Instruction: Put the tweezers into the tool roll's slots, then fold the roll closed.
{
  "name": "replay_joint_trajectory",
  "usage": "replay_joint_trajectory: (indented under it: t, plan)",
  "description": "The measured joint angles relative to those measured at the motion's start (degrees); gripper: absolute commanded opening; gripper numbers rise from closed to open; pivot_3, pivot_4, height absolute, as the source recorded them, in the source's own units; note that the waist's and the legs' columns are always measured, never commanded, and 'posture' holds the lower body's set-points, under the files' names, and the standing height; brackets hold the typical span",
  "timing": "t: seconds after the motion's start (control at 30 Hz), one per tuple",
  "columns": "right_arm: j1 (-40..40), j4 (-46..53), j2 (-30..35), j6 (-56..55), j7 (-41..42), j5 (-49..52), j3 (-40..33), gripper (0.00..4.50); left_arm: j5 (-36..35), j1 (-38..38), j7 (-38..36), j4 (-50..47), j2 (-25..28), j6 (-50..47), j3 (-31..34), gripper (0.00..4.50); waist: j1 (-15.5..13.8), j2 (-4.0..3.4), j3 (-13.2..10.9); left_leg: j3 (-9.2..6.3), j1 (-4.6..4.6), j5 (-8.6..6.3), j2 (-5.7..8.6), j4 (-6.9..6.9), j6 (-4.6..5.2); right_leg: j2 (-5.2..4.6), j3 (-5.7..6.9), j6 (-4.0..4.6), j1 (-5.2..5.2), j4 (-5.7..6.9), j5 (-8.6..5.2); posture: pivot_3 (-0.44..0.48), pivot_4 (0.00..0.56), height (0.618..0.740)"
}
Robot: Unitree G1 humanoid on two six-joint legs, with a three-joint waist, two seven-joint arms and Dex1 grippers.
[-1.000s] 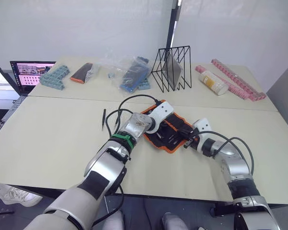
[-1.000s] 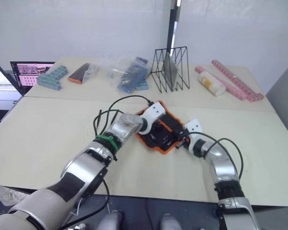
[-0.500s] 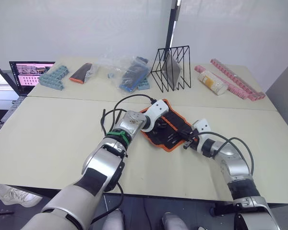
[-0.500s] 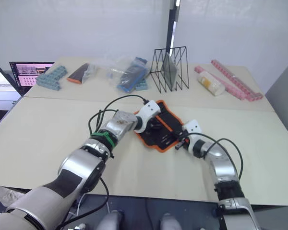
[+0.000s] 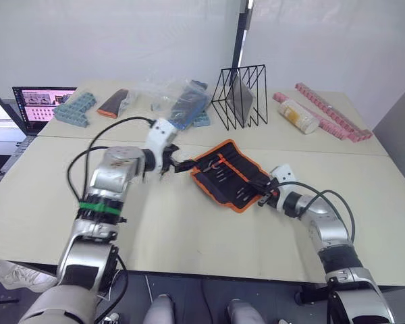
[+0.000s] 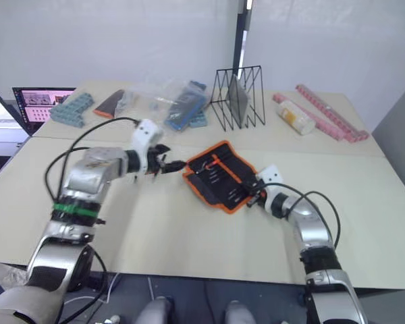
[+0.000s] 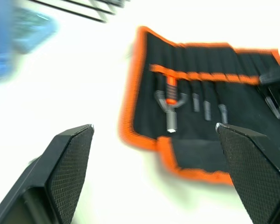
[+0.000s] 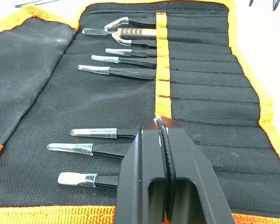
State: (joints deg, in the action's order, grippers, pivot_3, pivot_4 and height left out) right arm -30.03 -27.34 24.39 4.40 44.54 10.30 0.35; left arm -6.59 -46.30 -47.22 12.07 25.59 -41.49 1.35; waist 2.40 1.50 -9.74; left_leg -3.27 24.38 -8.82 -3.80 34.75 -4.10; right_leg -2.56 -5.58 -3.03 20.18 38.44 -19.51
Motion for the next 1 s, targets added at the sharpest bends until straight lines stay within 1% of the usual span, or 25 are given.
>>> replay_joint_trajectory:
  t: [0.13, 0.2, 0.27, 0.3, 0.33, 0.37, 0.4, 0.43, 0.5, 0.6, 0.67, 0.77, 1.0]
  plan:
    - [-1.2, -2.9, 0.6, -1.7, 1.7, -0.2, 0.3, 0.0, -1.3, 9.2, 3.2, -8.3, 5.0, -3.2, 5.7, 4.45, 0.0, 0.0, 0.0, 0.0, -0.08, 0.0, -0.02, -0.04, 0.0, 0.01, 0.0, 0.0, -0.01, 0.06, 0.0, 0.0, 0.15, 0.735]
    - [-2.3, -4.8, 0.8, -2.7, 2.8, -0.4, 0.7, 0.0, -1.6, 16.0, 5.5, -12.9, 6.7, -4.2, 9.0, 4.45, 0.1, 0.0, 0.0, 0.01, -0.07, 0.0, -0.02, -0.02, 0.0, -0.02, -0.01, 0.01, -0.02, 0.03, 0.0, 0.0, 0.15, 0.735]
    - [-3.2, -6.7, 1.3, -3.6, 3.5, -0.6, 0.8, 0.0, -2.9, 22.1, 7.4, -17.1, 6.9, -5.9, 12.7, 4.45, -0.2, 0.04, 0.0, -0.02, -0.07, 0.0, -0.05, 0.01, 0.0, -0.01, 0.02, 0.01, -0.03, 0.02, 0.0, 0.0, 0.15, 0.735]
    - [-3.3, -7.3, 1.6, -4.0, 3.7, -0.6, 0.7, 0.0, -3.1, 23.5, 7.9, -18.4, 6.9, -6.3, 13.5, 4.45, -0.4, 0.05, 0.0, -0.03, -0.06, 0.01, -0.04, 0.01, -0.02, -0.01, 0.03, 0.01, -0.05, 0.03, 0.0, 0.0, 0.15, 0.735]
    - [-4.1, -8.4, 1.5, -4.4, 4.0, -0.7, 0.9, 0.0, -3.4, 27.2, 8.9, -21.7, 7.1, -6.0, 15.5, 4.45, -0.4, 0.05, 0.0, 0.0, -0.08, 0.01, -0.05, 0.03, -0.02, -0.01, 0.02, 0.01, -0.05, -0.01, 0.0, 0.0, 0.15, 0.735]
    - [-4.2, -8.6, 1.5, -4.6, 4.1, -0.7, 1.0, 0.0, -3.5, 28.4, 9.1, -22.7, 7.2, -5.8, 16.1, 4.45, -0.2, 0.05, 0.0, 0.02, -0.08, 0.01, -0.05, 0.01, -0.02, -0.02, 0.0, 0.01, -0.07, -0.03, 0.0, 0.0, 0.15, 0.735]
    - [-4.7, -9.7, 1.6, -5.3, 4.4, -0.7, 1.1, 0.0, -3.9, 31.7, 10.0, -24.8, 7.1, -5.4, 18.3, 4.45, -0.4, 0.06, 0.0, -0.01, -0.1, 0.01, -0.06, 0.01, -0.03, -0.01, 0.02, 0.01, -0.06, -0.02, 0.0, 0.0, 0.15, 0.735]
    - [-5.3, -10.6, 1.6, -5.8, 4.8, -0.9, 1.2, 0.0, -5.2, 37.0, 11.2, -28.8, 5.1, -4.4, 23.1, 4.45, 0.0, 0.05, 0.0, 0.09, -0.1, 0.0, -0.1, -0.06, -0.03, -0.04, -0.01, 0.01, -0.09, -0.2, 0.01, 0.0, 0.15, 0.735]
    - [-5.7, -11.8, 1.8, -6.6, 5.4, -0.9, 1.1, 0.0, -7.4, 42.8, 12.3, -31.9, 2.1, -2.9, 28.3, 4.45, 0.0, 0.09, 0.0, 0.06, -0.1, 0.0, -0.13, -0.07, -0.03, -0.02, 0.02, 0.02, -0.09, -0.2, 0.01, 0.0, 0.15, 0.735]
    - [-6.2, -13.5, 2.1, -7.5, 5.6, -1.0, 1.0, 0.0, -10.3, 48.3, 14.1, -35.6, -1.6, -0.6, 33.4, 4.45, -0.4, 0.13, 0.0, 0.06, -0.1, 0.0, -0.1, -0.02, -0.03, -0.04, 0.01, 0.03, -0.17, -0.34, 0.01, 0.0, 0.15, 0.735]
    - [-6.6, -14.5, 2.1, -7.9, 5.8, -1.0, 1.0, 0.0, -10.6, 52.4, 15.8, -37.8, -3.2, 1.5, 34.3, 4.45, -0.4, 0.13, 0.0, 0.09, -0.13, 0.0, -0.09, 0.01, -0.03, -0.05, -0.02, 0.03, -0.21, -0.36, 0.01, 0.0, 0.15, 0.735]
    - [-6.9, -15.2, 2.1, -8.3, 6.2, -1.0, 1.0, 0.0, -11.0, 55.6, 17.7, -38.2, -5.3, 2.6, 34.2, 4.45, -0.4, 0.13, 0.0, 0.07, -0.14, 0.0, -0.1, 0.01, -0.03, -0.03, 0.0, 0.03, -0.21, -0.35, 0.01, 0.0, 0.15, 0.735]
    - [-7.6, -16.5, 2.1, -9.0, 7.1, -1.0, 1.0, 0.0, -12.7, 57.5, 20.5, -38.9, -6.7, 4.8, 32.3, 4.45, -0.3, 0.16, 0.1, 0.08, -0.14, 0.0, -0.09, 0.0, -0.03, -0.03, -0.02, 0.03, -0.2, -0.35, 0.01, 0.0, 0.15, 0.735]
